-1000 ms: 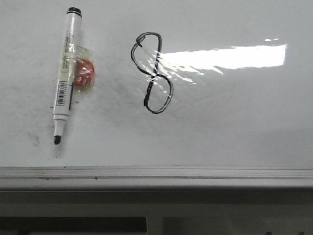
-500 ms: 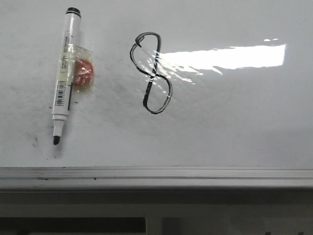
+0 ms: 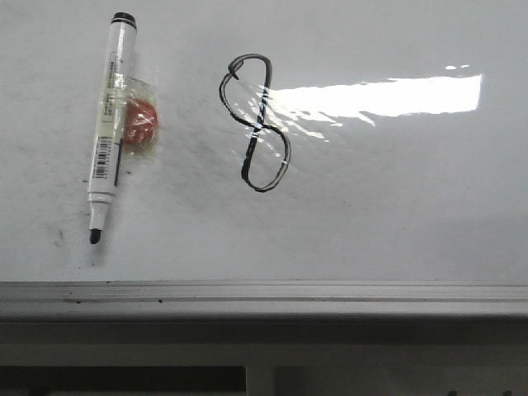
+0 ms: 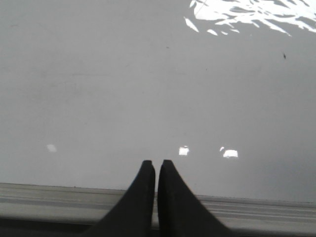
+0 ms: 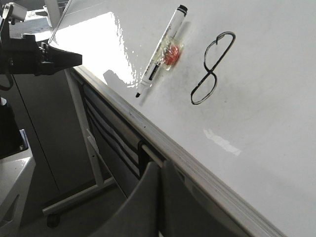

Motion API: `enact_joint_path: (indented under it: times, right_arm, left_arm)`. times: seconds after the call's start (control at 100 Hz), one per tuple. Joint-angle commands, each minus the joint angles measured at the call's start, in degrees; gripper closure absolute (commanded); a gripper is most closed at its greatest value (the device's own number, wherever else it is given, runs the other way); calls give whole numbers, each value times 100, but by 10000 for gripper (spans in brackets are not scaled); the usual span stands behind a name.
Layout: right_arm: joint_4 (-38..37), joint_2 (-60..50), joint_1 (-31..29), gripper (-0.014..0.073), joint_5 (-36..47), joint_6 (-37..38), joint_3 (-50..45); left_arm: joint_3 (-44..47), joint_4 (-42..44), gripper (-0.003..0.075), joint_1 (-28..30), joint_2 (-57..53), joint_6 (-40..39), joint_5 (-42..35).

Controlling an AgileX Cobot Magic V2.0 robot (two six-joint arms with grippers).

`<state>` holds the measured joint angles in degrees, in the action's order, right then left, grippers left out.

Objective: Write number 8 on whiteboard

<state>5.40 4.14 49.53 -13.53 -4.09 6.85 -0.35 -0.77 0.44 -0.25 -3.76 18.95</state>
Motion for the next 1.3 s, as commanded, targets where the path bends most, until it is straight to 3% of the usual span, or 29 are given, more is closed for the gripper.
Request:
enact_joint_path:
  times: [0.0,0.64,0.76,0.94,1.09,1.29]
  right_arm:
    - [-65,60,-16,664,437,-48,148]
    - [-267,60,-152,664,525,-48,44]
    - [-540,135,-790,664,1353,-48,-262]
    - [-571,147,-2421,664,2684,-24,-656]
    - [-594,135,-3819,664,2551,302,-818]
    - [-607,-294,-4883,664,1541,313,-818]
  left_arm:
    - [226,-4,741,1,-160,-8,-265]
    - [226,-4,741,1,-160,-8,-265]
    - [226,-4,741,1,-160,-8,-265]
    - [226,-4,741,1,-160,-8,-265]
    - [226,-4,741,1,-160,-8,-265]
    - [226,-4,741,1,-160,-8,-265]
